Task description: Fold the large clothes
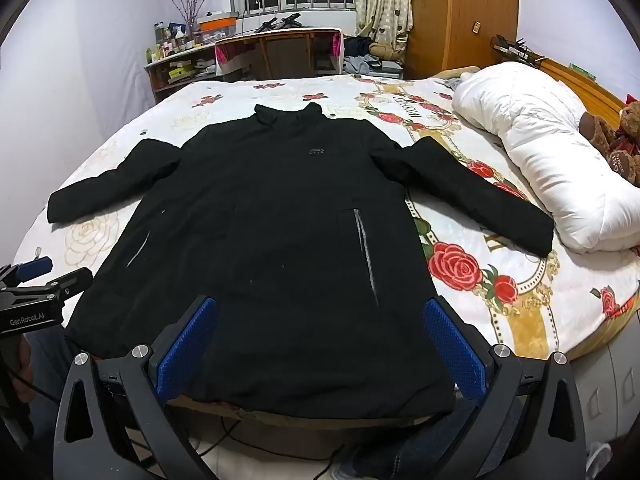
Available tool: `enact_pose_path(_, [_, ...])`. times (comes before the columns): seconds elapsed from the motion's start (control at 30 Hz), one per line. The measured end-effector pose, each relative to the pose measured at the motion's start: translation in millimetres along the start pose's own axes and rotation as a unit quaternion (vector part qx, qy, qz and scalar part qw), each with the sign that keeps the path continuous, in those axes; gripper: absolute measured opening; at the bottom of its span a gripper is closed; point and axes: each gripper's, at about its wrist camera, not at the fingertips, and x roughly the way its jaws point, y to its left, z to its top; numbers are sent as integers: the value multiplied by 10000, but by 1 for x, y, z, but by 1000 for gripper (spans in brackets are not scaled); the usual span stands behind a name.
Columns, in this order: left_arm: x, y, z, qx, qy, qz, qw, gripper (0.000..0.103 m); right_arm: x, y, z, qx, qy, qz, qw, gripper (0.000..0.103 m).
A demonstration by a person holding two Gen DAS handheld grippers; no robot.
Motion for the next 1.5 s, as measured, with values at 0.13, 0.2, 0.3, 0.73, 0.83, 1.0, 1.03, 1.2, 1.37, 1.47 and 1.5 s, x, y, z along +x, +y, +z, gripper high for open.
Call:
enact_pose_path(0.13, [0,-4,0,39,7,68,10000,103,1,-1,0,3,18,6,10000,103])
enact_pose_path(0.2, [1,-2,0,2,30,7,10000,103,1,-2,0,-3,18,-4,10000,103])
enact_pose_path(0.3, [4,0,-3,-12,49,-24,10000,103,2,-2,-1,1,28,0,10000,103])
enact_pose_path(0.73, [6,3,-4,-9,72,-1,10000,103,2,-7,0,-5,38,9,10000,103])
enact_pose_path(0.83, [7,3,-4,4,77,2,10000,103,3,-6,1,-6,28,-13,10000,103])
enact_pose_path(1.0, [8,0,-5,10,83,12,10000,103,2,-3,-2,-10,24,-15,10000,103])
enact_pose_path(1.03, [8,0,-5,6,82,13,10000,103,2,-3,-2,-12,22,-15,10000,103])
enact_pose_path(1.2, [7,0,-5,4,80,15,10000,103,2,-3,-2,-11,27,-17,10000,103])
enact_pose_path(1.37, [8,0,-5,5,96,18,10000,103,2,-2,-2,-16,34,-10,10000,103])
enact_pose_path(1.47, [9,1,-5,7,99,16,9999,103,1,-2,-1,-14,26,-17,10000,103])
enact_pose_path(1.5, [9,1,-6,10,103,16,9999,103,2,-2,-1,-10,31,-18,10000,103])
